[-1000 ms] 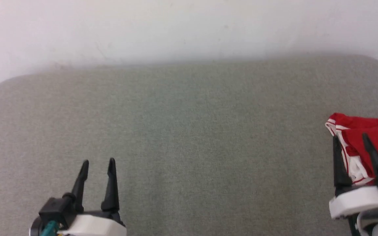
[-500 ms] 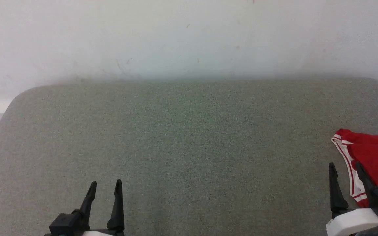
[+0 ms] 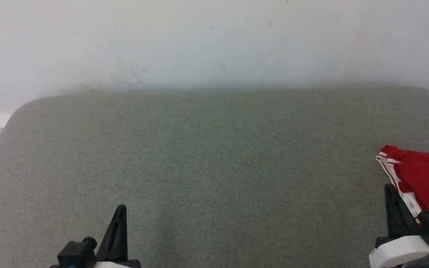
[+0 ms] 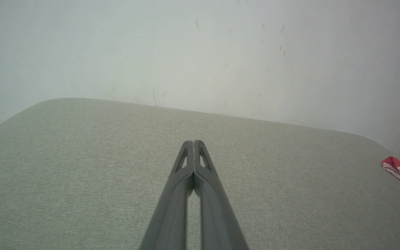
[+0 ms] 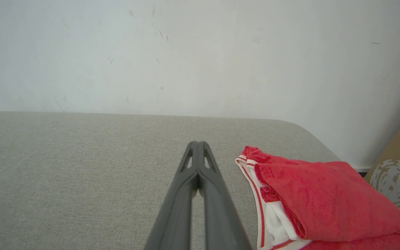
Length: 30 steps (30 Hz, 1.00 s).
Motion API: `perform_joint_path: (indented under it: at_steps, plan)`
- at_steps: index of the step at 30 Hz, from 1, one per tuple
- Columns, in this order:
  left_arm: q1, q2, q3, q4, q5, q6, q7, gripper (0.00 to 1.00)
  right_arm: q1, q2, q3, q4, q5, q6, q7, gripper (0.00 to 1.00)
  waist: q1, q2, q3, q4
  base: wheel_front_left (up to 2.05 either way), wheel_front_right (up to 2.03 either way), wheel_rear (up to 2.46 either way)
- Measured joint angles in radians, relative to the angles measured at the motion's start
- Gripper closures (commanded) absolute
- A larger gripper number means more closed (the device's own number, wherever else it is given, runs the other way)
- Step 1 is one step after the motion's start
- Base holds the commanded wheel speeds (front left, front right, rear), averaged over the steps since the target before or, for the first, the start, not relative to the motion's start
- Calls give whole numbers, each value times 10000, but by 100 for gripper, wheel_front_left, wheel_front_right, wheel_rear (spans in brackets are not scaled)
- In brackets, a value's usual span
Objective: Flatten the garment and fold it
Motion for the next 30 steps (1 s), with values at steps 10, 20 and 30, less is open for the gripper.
perform_joint_path:
  at_steps: [10, 20, 30]
  plan:
    - [-46, -88, 100, -13, 251, -27, 213, 100, -8, 0, 169, -119, -2, 0, 163, 100, 0, 0, 37, -17, 0, 0, 0]
    - [-200, -176, 211, -36, 477, -40, 422, 100, -23, 0, 288, -251, -2, 0, 399, 100, 0, 0, 74, -33, 0, 0, 0]
    - [-270, -278, 324, -54, 790, -113, 600, 100, -55, 2, 460, -370, -2, 0, 587, 100, 0, 0, 110, -50, 0, 0, 0]
